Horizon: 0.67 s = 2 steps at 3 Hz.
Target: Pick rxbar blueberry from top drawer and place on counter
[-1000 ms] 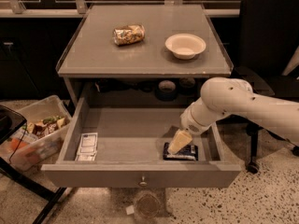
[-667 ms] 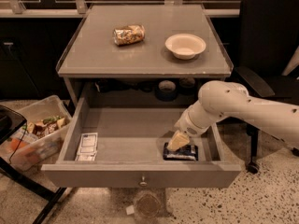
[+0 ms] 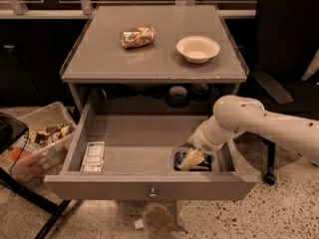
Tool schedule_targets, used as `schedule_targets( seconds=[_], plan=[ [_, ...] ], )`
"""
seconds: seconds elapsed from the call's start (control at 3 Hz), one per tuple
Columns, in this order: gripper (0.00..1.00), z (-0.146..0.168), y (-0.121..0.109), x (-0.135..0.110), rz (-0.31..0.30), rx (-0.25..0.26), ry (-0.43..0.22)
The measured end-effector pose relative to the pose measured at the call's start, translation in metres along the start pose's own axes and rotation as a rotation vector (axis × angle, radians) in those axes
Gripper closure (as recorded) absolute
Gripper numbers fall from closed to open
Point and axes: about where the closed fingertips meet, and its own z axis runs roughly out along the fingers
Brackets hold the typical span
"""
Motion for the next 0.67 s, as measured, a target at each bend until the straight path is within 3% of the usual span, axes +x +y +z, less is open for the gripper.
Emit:
schedule_targets(
  seconds=[0.33, 0.67],
  plan=[
    [0.34, 0.0015, 0.0, 0.0016, 0.001, -0.002, 0.002],
    [0.53, 0.008, -0.001, 0.0067, 0.006, -0.009, 0.011]
  ],
)
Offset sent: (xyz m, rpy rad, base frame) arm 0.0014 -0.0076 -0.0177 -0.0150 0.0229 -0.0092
